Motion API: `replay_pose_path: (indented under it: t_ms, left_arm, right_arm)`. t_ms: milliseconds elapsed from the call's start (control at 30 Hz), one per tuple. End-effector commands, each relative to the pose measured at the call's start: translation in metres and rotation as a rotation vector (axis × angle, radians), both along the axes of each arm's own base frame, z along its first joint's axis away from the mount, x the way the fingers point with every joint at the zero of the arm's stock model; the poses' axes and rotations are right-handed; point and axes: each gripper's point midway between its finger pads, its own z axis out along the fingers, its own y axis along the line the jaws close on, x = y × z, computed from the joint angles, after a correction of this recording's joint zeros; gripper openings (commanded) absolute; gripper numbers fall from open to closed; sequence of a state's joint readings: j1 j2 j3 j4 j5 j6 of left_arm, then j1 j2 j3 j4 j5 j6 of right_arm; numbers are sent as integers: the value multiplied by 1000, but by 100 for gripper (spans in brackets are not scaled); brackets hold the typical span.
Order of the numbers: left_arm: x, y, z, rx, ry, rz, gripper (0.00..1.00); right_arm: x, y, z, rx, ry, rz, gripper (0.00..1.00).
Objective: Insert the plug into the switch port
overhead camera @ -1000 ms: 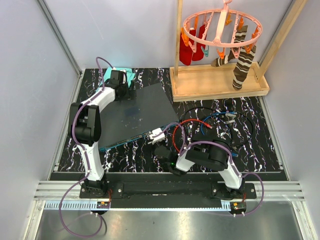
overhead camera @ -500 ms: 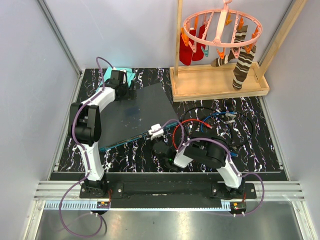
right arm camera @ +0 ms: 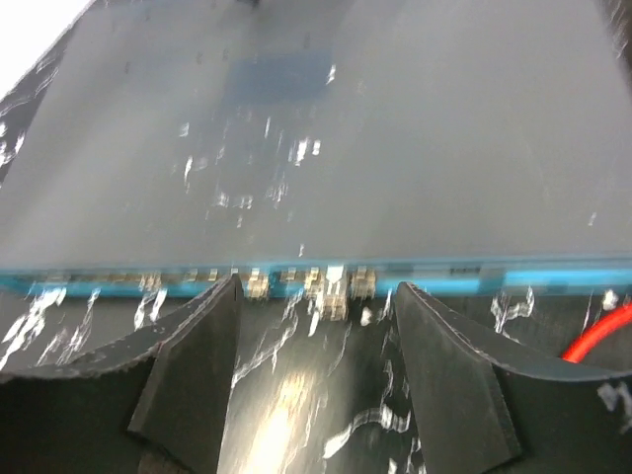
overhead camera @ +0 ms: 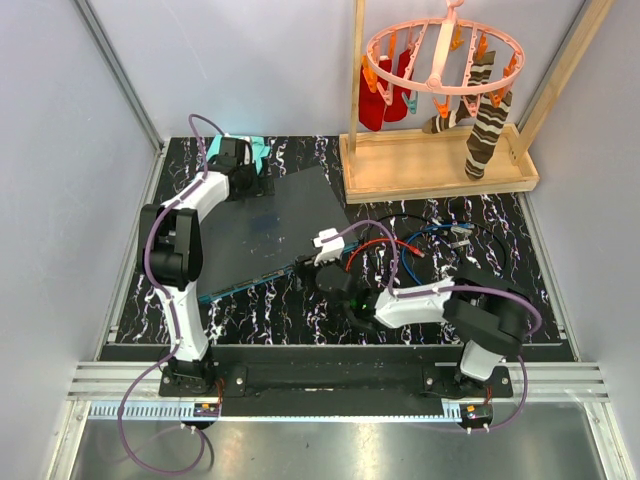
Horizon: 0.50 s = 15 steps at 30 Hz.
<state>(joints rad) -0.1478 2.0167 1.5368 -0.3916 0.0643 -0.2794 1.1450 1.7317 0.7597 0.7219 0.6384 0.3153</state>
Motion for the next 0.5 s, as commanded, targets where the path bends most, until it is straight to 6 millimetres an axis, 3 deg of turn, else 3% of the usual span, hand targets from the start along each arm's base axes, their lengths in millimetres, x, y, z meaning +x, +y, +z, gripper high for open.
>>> replay_pose_path:
  t_ms: [0, 100, 133, 300, 467]
  left_arm:
    - [18, -2, 16, -61, -50, 7, 99]
    - [23, -2, 12, -70, -45, 4, 99]
    - [24, -3, 10, -73, -42, 1, 99]
    - [26, -6, -4, -89, 1, -8, 99]
    - [22, -7, -21, -88, 61, -2, 99]
  right_arm:
    - [-31, -19, -45, -117, 257, 32, 71]
    - [-41, -17, -52, -110, 331, 49, 57]
    - [-42, -16, -54, -107, 344, 50, 43]
    - [-34, -8, -56, -96, 358, 38, 3]
    - [-22, 1, -63, -105, 354, 35, 0]
